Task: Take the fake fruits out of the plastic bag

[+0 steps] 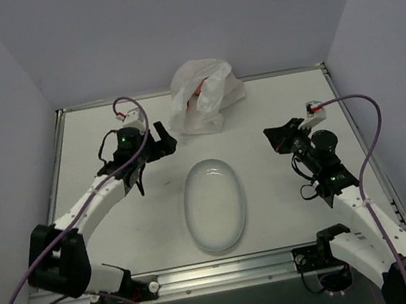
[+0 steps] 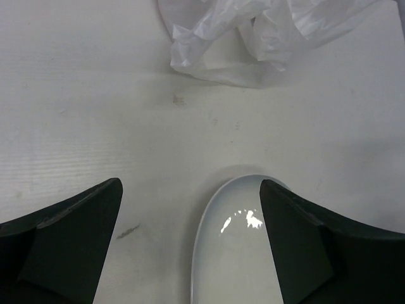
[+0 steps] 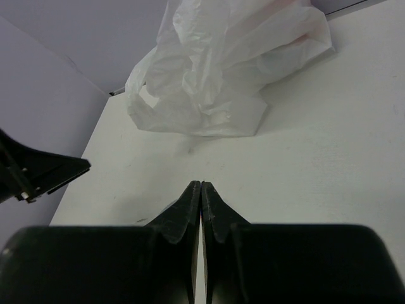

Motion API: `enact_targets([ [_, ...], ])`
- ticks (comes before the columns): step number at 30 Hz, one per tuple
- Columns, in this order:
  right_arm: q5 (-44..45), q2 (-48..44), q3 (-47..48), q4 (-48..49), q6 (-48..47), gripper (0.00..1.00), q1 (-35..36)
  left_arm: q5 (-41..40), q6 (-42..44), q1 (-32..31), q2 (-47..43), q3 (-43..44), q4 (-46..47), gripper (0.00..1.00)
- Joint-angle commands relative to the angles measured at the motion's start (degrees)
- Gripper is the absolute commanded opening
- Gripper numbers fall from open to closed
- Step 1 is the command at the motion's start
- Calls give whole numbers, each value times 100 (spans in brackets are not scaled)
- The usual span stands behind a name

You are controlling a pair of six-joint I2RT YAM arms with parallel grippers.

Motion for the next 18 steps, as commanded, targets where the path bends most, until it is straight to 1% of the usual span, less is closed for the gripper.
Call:
enact_targets([
  [1,-154,-15,16,201,-25,0,45,-175,370,-87,875,748,1026,88],
  [2,-171,-24,16,201,-25,0,53,-166,431,-104,1095,914,1044,88],
  [3,-180,-6,16,192,-34,0,53,-114,614,-96,1550,1108,1026,89],
  [5,-198,3,16,201,-34,0,71,-113,756,-96,1983,1714,895,89],
  [6,-207,3,16,210,-34,0,71,-96,931,-87,2368,1942,686,90],
  [7,-233,29,7,236,-43,0,80,-165,1020,-87,2555,2397,570,90],
  [8,-303,55,-10,323,-34,0,97,-210,1142,-104,2844,2593,421,90],
  [12,-391,178,-28,438,1,0,141,-193,1354,-96,3433,3384,253,90],
  [14,-409,248,-37,473,1,0,150,-131,1407,-96,3654,3779,200,88],
  [16,-418,353,-28,508,1,0,168,-122,1451,-96,3953,3991,130,80],
  [17,-418,380,-28,517,1,0,185,-140,1443,-87,4032,4149,86,62],
  [18,-418,415,-28,526,1,1,185,-166,1408,-78,4120,4185,86,46],
])
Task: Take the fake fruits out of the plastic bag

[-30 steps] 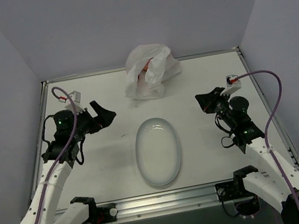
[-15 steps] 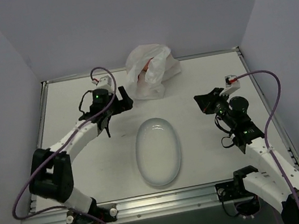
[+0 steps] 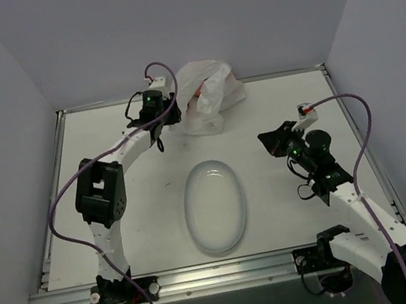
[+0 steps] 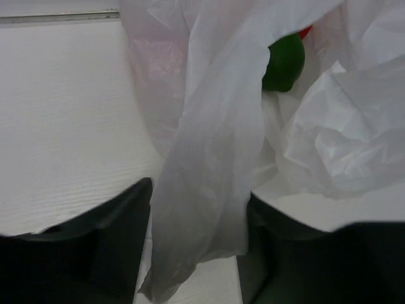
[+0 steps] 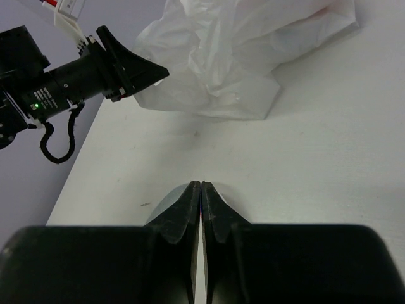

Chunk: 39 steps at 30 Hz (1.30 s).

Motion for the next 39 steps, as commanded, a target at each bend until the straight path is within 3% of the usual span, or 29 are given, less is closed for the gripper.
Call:
enact_targets([
  [1,-140,157,-4,410,-21,1,85,-81,149,27,64,396,-96,27],
  [2,-140,202,-4,419,-30,2,94,-81,122,27,12,370,-8,3],
  [6,-140,413,57,472,-109,6,225,33,-254,18,-565,-496,632,2],
  [9,-96,772,198,402,-205,19,462,25,-624,-17,-1242,-1140,1187,2],
  [11,113,905,381,262,-363,39,698,-28,-792,-87,-1743,-1738,1502,2],
  [12,219,1001,452,87,-416,59,787,-19,-932,-122,-1877,-1905,1574,2],
  [15,754,1290,812,-326,-557,81,1104,51,-1143,-262,-2325,-2486,1794,2],
  [16,852,1370,900,-380,-557,84,1165,68,-1187,-289,-2422,-2600,1838,2],
  [19,1107,1783,1164,-302,-531,90,1420,121,-1354,-351,-2835,-3031,1979,2],
  [23,1143,2582,1664,-21,-855,91,1570,113,-1329,-369,-3187,-3208,1690,2],
  [31,1678,4341,3377,-424,-1418,91,1579,25,-1522,-421,-3987,-3866,1601,2],
  [32,1723,4464,3484,-459,-1471,91,1579,7,-1530,-430,-4144,-3928,1601,2],
  [34,1662,4675,3643,-416,-1480,76,1588,-45,-1557,-439,-4320,-4121,1575,2],
  [35,1601,4702,3783,-433,-1489,62,1596,-81,-1540,-448,-4530,-4174,1505,2],
  [36,1531,4667,3836,-433,-1506,35,1623,-142,-1522,-448,-4637,-4218,1443,2],
  [39,1608,4431,4021,-617,-1655,0,1649,-291,-1522,-456,-5102,-4438,1302,2],
])
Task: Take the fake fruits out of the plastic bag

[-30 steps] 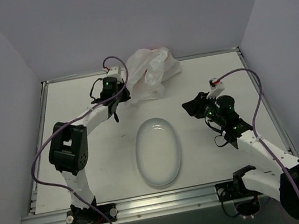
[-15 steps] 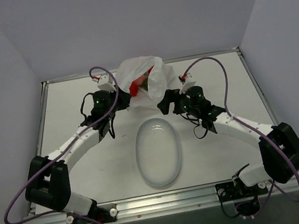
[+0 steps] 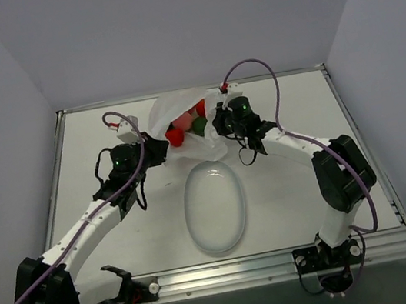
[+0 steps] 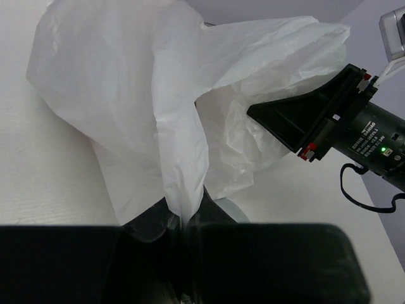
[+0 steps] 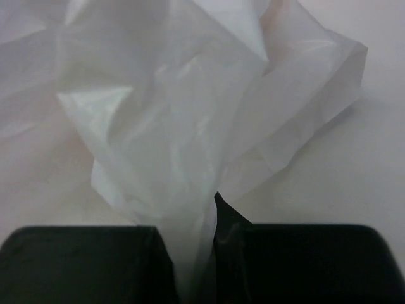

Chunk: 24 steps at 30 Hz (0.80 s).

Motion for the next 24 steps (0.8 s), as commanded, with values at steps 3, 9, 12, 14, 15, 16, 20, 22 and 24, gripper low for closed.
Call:
enact_targets([
  [3,518,-696,363,-240,-453,0,4,-216,-151,-61,-897,-216,-93,2],
  [9,424,-760,-155,-267,-464,0,-838,-382,-160,-193,-987,-726,-93,2],
  [12,730,-400,-148,-250,-481,0,-1016,-540,-82,-245,-776,-876,144,2],
  [14,801,-146,-34,-145,-534,0,-1051,-549,-29,-272,-574,-902,258,2],
  [15,784,-66,-7,-83,-560,0,-1043,-697,-11,-272,-512,-911,294,2],
  [16,766,5,2,-13,-552,0,-1025,-734,-11,-281,-468,-920,372,2],
  [20,749,417,-86,452,-525,5,-1051,-743,6,-333,-161,-911,654,3],
  [22,898,559,-25,497,-525,6,-1051,-786,24,-351,-11,-868,803,2],
  [24,977,699,72,602,-525,9,-1051,-865,33,-342,235,-824,909,2],
])
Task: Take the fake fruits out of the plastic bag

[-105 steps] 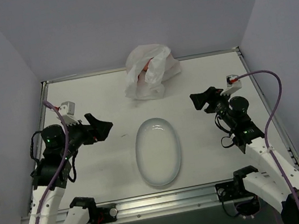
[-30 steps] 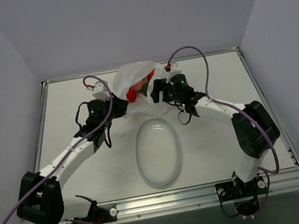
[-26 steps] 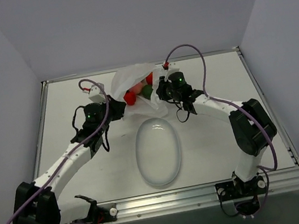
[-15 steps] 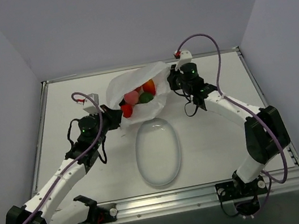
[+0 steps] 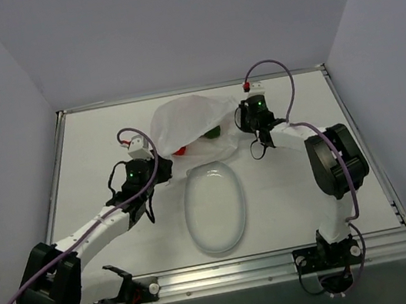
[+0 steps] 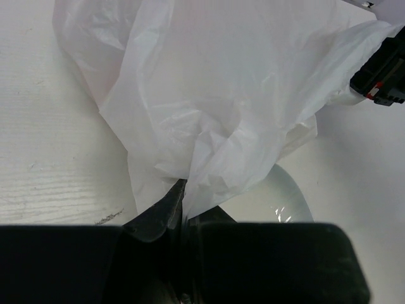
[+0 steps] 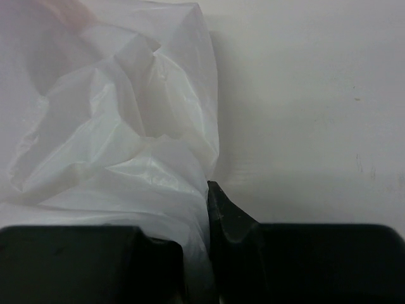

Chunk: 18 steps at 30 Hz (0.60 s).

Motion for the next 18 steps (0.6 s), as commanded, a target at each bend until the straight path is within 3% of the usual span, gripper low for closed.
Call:
enact_targets([
  [1,302,75,138,561,-86,9,-9,-247,98,-34,364,304,607,2],
  [4,389,119,287,746,-95,15,9,-282,186,-25,576,497,652,2],
  [7,460,137,629,353,-182,46,17,-388,335,-17,717,682,670,2],
  [8,425,-20,647,142,-191,65,35,-379,397,-8,752,718,670,2],
  [11,233,-651,367,-175,-139,85,53,-318,397,-8,735,674,783,2],
  [18,380,-2419,-635,-686,-86,91,368,-45,309,-8,322,428,1127,2],
])
